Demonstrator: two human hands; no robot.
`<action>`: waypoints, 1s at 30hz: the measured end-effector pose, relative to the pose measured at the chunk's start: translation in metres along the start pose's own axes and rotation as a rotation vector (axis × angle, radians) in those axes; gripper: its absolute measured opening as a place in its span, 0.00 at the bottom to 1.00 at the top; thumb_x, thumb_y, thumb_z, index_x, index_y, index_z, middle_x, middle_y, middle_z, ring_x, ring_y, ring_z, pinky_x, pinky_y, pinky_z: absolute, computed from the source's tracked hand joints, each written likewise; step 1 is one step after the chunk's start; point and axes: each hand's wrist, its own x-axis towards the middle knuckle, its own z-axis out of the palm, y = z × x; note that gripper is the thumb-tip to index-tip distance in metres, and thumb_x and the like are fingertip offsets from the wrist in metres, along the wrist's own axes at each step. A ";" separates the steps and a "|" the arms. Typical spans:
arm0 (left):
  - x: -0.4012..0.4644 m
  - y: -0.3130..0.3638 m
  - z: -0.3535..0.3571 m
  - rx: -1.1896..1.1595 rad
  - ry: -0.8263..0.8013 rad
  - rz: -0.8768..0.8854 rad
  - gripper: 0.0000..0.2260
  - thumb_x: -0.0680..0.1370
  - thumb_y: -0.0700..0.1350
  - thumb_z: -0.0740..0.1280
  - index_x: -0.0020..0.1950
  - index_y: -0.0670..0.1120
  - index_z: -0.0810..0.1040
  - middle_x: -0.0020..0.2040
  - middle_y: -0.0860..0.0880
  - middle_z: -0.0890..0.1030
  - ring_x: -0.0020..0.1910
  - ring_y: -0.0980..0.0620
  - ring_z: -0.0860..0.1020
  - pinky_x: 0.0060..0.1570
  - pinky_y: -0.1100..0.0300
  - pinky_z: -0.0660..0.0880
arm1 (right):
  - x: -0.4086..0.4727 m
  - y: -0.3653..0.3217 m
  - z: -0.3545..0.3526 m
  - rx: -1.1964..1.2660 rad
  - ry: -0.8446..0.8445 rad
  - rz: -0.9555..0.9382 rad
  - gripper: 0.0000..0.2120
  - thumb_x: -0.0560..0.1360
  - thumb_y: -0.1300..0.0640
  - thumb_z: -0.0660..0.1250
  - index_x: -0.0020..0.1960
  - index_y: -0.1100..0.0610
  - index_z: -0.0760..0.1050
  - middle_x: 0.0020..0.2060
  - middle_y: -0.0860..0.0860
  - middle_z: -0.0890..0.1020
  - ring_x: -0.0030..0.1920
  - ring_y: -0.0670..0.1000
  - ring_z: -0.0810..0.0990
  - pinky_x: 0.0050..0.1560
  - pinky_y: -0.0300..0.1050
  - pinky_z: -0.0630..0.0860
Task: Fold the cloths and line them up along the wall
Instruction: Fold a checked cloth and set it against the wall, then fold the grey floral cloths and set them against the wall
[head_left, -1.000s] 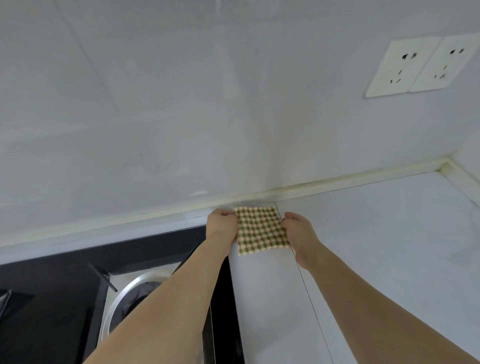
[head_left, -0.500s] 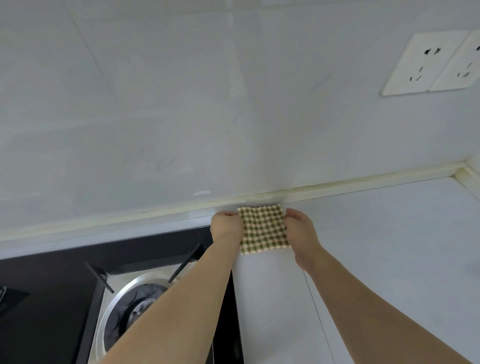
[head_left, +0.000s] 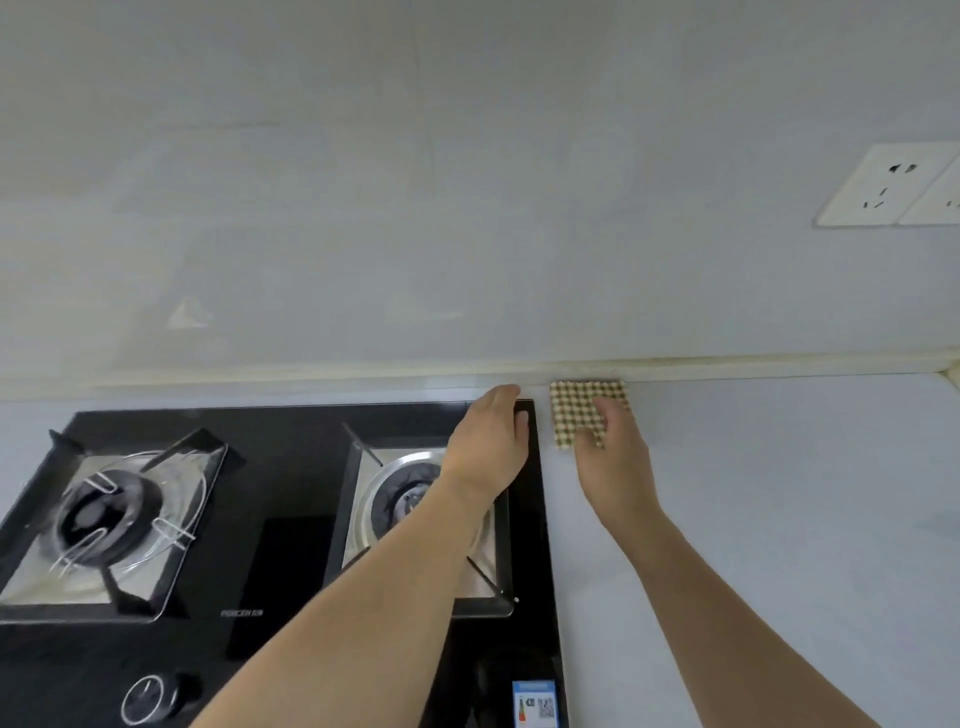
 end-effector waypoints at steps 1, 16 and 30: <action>-0.008 -0.002 -0.009 0.009 0.025 0.015 0.17 0.82 0.47 0.57 0.70 0.45 0.68 0.67 0.48 0.74 0.65 0.48 0.72 0.61 0.55 0.70 | -0.011 -0.009 0.006 -0.014 -0.006 -0.015 0.24 0.79 0.60 0.59 0.74 0.55 0.62 0.68 0.52 0.71 0.63 0.52 0.73 0.63 0.52 0.72; -0.087 -0.166 -0.212 0.226 0.085 0.216 0.18 0.83 0.48 0.56 0.72 0.45 0.67 0.71 0.48 0.71 0.70 0.49 0.67 0.70 0.56 0.63 | -0.119 -0.165 0.147 -0.175 -0.005 -0.172 0.23 0.79 0.59 0.62 0.73 0.54 0.62 0.70 0.49 0.69 0.68 0.51 0.70 0.63 0.40 0.67; -0.134 -0.287 -0.313 0.206 0.170 0.104 0.18 0.83 0.46 0.55 0.72 0.44 0.66 0.72 0.48 0.70 0.71 0.49 0.65 0.71 0.56 0.62 | -0.172 -0.250 0.262 -0.276 -0.110 -0.274 0.24 0.78 0.57 0.62 0.73 0.54 0.63 0.71 0.51 0.68 0.70 0.53 0.69 0.67 0.48 0.67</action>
